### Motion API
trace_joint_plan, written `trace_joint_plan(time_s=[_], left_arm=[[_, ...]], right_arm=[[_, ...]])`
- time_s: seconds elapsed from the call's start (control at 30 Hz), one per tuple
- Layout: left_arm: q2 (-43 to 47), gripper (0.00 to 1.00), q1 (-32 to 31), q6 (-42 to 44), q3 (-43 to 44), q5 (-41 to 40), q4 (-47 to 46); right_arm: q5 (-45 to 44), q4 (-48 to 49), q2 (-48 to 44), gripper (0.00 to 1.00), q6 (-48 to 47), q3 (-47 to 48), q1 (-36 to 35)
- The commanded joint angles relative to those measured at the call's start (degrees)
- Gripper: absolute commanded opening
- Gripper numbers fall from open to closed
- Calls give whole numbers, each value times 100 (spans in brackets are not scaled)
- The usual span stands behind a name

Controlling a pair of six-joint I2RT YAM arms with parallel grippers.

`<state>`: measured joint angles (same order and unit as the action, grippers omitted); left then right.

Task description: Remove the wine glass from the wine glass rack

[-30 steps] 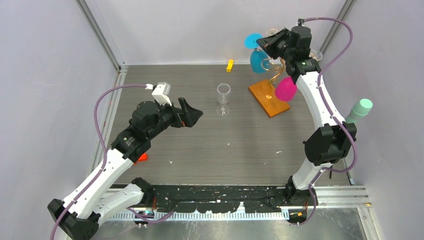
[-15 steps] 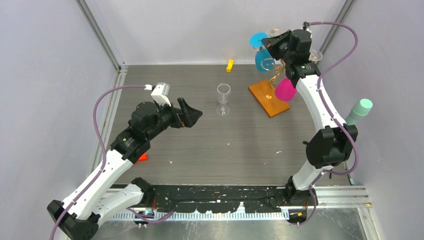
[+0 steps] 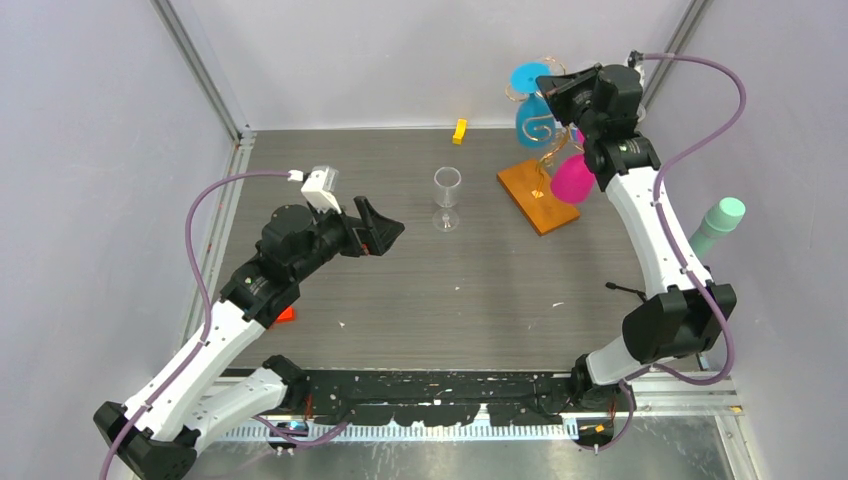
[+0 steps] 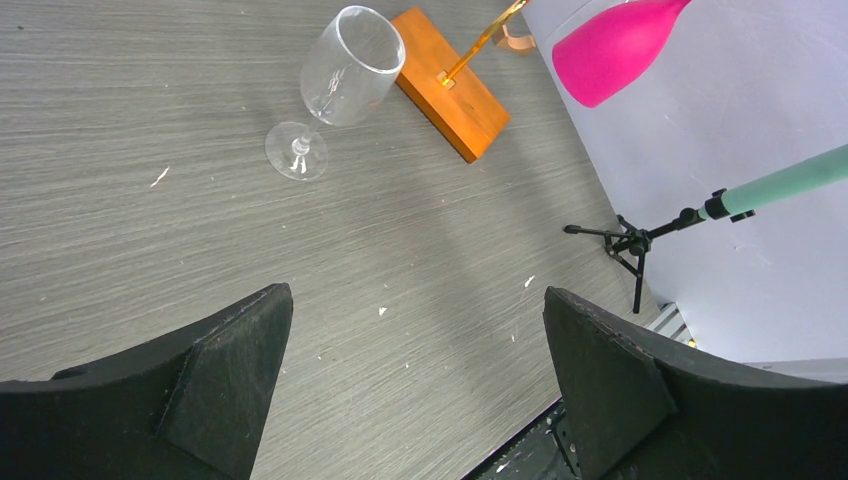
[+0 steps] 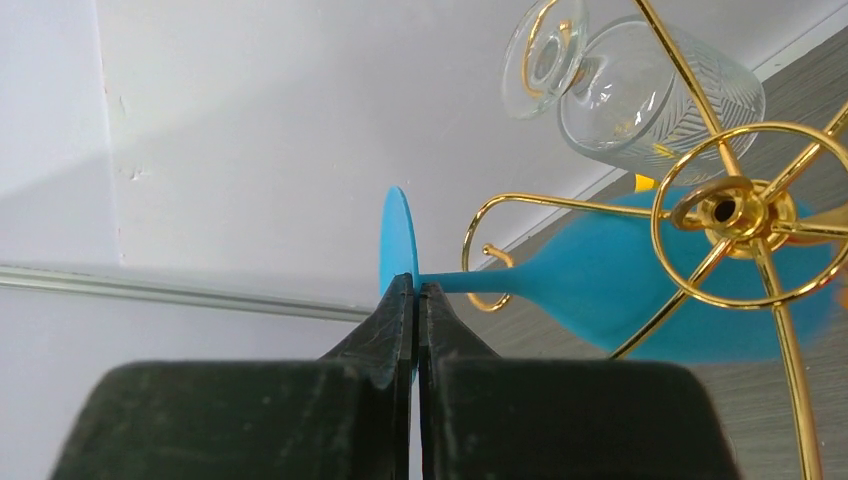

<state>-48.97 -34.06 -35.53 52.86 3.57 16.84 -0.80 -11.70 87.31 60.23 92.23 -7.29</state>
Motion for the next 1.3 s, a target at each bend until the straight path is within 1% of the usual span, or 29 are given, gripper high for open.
trace_joint_plan(time_s=[0.0, 0.1, 0.33, 0.47, 0.53, 0.6, 0.7, 0.77, 0.83, 0.9, 0.93, 1.0, 1.07, 1.1, 1.27], left_arm=[[110, 100, 16, 43, -13, -76, -111], [102, 100, 16, 57, -4, -93, -111], [111, 100, 15, 80, 18, -113, -103], [61, 100, 20, 72, 48, -87, -117], [21, 100, 16, 57, 58, -58, -145], [-30, 100, 19, 13, 49, -14, -182], [-113, 100, 16, -85, 72, 109, -290], [-187, 100, 29, -218, 140, 343, -387], [-244, 100, 36, -399, 238, 876, -597], [-246, 100, 33, -746, 207, 1349, -1057], [-223, 100, 36, -945, 181, 1461, -1242], [-191, 100, 50, -1239, 151, 1562, -1493], [-140, 100, 78, -1486, 125, 1567, -1637], [-123, 100, 110, -1639, 101, 1572, -1647], [-105, 100, 443, -2548, -189, 1796, -2505]], right_arm=[[207, -39, -366, 0, 340, 19, 35], [651, 15, -368, 1, 597, -52, 31], [1195, 205, -504, 0, 884, -231, 35], [1739, 618, -513, 0, 1128, -346, 35], [2148, 889, -521, 0, 1385, -426, 35], [2421, 1304, -566, 0, 1603, -541, 27], [2691, 1847, -666, 0, 1891, -692, -60], [2835, 2038, -749, 0, 2061, -841, -199], [2867, 2181, -890, 0, 2184, -1002, -419], [2807, 2366, -1082, 0, 2273, -1194, -686], [2753, 2479, -1158, 0, 2316, -1262, -774], [2583, 2649, -1398, 0, 2383, -1502, -1151], [2426, 2863, -1641, 0, 2498, -1767, -1381], [2339, 2922, -1804, 0, 2589, -1923, -1447], [2041, 3122, -2474, 0, 2919, -2471, -1707]])
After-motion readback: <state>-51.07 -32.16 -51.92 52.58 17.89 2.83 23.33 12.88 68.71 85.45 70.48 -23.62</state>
